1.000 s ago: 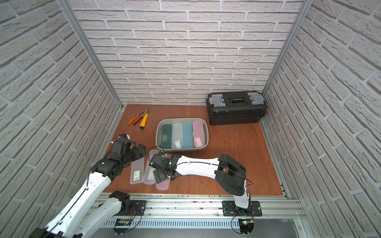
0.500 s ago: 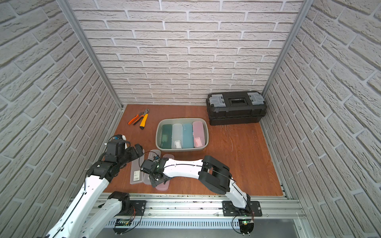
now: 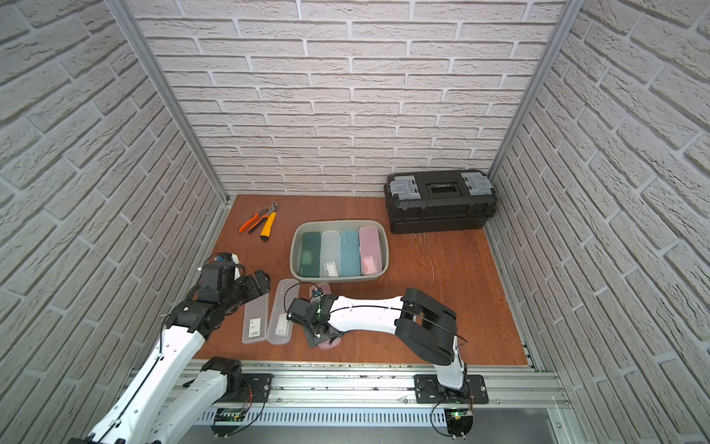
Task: Put the pencil case into the storage box
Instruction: Pick up the pencil case from the center of the board.
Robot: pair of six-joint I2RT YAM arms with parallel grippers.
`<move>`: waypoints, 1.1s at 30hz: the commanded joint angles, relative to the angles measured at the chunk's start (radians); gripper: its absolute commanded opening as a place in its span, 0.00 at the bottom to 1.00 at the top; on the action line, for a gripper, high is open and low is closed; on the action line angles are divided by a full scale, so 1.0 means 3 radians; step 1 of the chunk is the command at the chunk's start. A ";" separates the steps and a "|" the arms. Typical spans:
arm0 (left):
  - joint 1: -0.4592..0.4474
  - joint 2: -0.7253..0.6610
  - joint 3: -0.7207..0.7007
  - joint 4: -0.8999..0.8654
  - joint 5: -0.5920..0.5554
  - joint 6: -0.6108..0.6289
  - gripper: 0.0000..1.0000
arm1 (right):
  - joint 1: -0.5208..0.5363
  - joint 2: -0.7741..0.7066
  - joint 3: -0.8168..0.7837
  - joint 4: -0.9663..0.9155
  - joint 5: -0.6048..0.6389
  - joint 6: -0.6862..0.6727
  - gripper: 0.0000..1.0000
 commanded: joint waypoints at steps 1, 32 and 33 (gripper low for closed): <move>0.0009 0.0009 -0.0055 0.0175 0.0080 -0.0051 0.98 | -0.0022 -0.0123 -0.0264 0.0068 -0.0095 -0.0006 1.00; -0.0011 -0.0032 0.0009 0.0115 0.0072 -0.0066 0.99 | 0.0128 0.0361 0.0129 0.0056 -0.0260 -0.0081 0.91; -0.0021 -0.0036 0.0013 0.0102 0.0067 -0.0075 0.98 | 0.0128 0.0339 0.0112 0.0056 -0.0235 -0.0086 0.89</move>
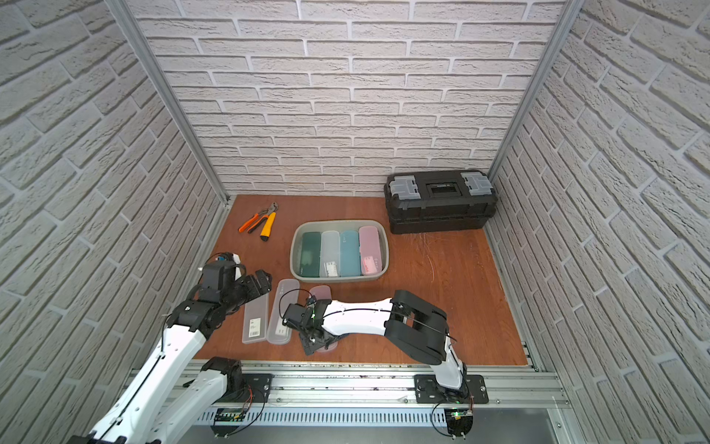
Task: Put the pencil case into the storage box
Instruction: Pick up the pencil case from the center of the board.
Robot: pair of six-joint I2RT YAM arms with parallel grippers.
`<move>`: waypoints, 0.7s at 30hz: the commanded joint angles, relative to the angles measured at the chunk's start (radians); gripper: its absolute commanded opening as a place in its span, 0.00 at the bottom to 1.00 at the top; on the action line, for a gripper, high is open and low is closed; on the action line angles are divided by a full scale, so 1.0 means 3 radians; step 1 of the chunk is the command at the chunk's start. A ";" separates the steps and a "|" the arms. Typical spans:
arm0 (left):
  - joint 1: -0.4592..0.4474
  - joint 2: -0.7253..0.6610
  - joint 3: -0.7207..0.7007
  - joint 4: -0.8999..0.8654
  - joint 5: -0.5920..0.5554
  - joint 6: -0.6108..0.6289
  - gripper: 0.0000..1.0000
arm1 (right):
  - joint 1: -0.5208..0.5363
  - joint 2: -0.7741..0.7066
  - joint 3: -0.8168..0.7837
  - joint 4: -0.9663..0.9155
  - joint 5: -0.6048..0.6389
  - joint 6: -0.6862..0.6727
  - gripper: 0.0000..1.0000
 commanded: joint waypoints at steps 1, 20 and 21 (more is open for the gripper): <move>-0.0029 -0.0044 0.0053 0.0024 0.0007 -0.0048 0.99 | 0.0012 0.0034 -0.0086 -0.0034 0.0061 -0.0016 0.87; -0.0530 -0.0156 0.0457 -0.0156 -0.0456 -0.0096 0.98 | 0.0068 -0.1752 -0.1022 -0.0225 0.0333 -0.0535 0.61; -0.0538 -0.0145 0.0515 -0.0143 -0.0466 -0.0066 0.99 | 0.0070 -0.1834 -0.0998 -0.0250 0.0324 -0.0572 0.58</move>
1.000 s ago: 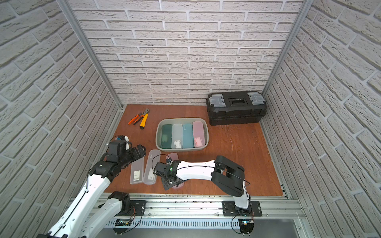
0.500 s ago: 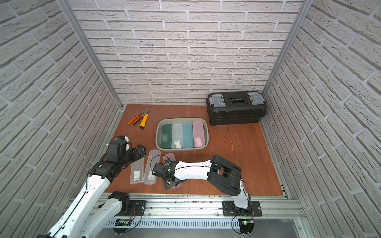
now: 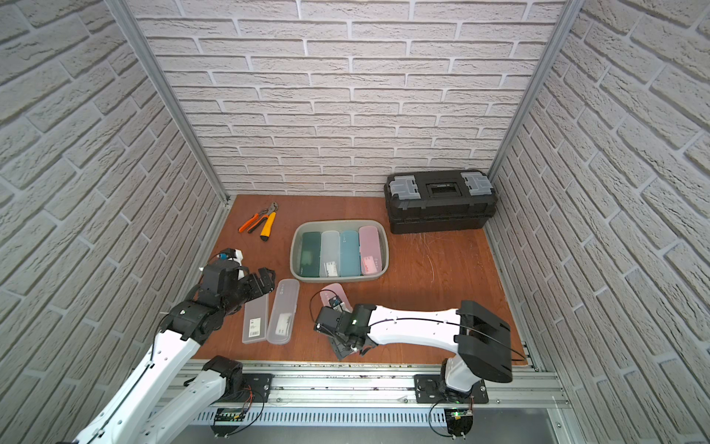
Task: Put the pencil case into the storage box
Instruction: Pick up the pencil case from the center of the board, then place the pencil case at the storage box.
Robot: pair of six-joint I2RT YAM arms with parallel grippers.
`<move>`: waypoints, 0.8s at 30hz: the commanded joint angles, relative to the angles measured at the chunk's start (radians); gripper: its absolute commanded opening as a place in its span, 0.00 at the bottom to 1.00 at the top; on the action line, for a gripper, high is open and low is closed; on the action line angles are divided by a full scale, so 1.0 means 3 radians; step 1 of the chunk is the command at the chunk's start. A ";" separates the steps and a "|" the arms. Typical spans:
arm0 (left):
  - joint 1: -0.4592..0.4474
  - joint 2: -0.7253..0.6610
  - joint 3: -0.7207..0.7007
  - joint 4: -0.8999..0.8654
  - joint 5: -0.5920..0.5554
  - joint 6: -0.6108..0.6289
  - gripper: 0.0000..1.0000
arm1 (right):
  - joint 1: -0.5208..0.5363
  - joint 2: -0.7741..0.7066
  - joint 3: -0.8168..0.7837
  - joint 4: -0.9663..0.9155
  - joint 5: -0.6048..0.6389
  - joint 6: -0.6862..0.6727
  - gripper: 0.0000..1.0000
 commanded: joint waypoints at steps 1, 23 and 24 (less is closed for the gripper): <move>-0.0032 0.0011 0.0239 0.0061 -0.0139 0.0107 0.99 | 0.0021 -0.0296 0.0083 -0.0119 0.0093 -0.0209 0.56; 0.0289 0.1890 0.1308 0.1002 0.1013 0.1085 0.98 | -0.1596 0.1505 0.2476 -0.0278 -0.0068 -0.0788 0.49; 0.0294 0.1890 0.1246 0.1076 0.1033 0.1091 0.98 | -0.1606 0.1648 0.2561 -0.0302 -0.0027 -0.0794 0.49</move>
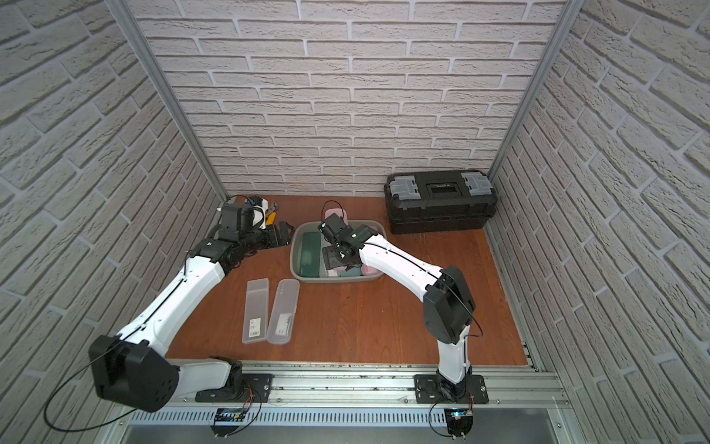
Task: Put the pencil case into the storage box
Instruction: Place the pencil case at the storage box.
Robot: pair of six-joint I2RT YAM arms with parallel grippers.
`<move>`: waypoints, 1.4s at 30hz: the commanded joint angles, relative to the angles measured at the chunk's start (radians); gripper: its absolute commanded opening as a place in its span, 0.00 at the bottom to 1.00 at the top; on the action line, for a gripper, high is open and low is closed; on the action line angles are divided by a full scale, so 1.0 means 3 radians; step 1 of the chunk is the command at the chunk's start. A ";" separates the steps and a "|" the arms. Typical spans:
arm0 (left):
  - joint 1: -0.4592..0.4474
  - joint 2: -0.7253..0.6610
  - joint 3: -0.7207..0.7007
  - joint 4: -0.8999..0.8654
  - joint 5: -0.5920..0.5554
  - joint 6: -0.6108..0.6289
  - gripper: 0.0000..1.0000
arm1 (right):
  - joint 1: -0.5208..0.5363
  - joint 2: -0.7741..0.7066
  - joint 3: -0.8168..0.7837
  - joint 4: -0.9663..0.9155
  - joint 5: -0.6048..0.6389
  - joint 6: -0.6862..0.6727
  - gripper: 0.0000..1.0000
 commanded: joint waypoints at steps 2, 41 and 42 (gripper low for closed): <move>0.0029 0.0004 -0.0187 0.0446 0.0228 0.0205 0.98 | -0.0031 0.0332 0.0294 -0.0153 0.0105 -0.0116 0.48; 0.0009 -0.0109 -0.0326 0.0455 -0.0033 0.0518 0.99 | -0.0118 0.0522 0.0551 -0.0184 0.0651 -0.0278 0.93; 0.0007 -0.0109 -0.0328 0.0451 -0.0040 0.0516 0.99 | -0.0126 0.0542 0.0598 -0.0177 0.0652 -0.0317 0.92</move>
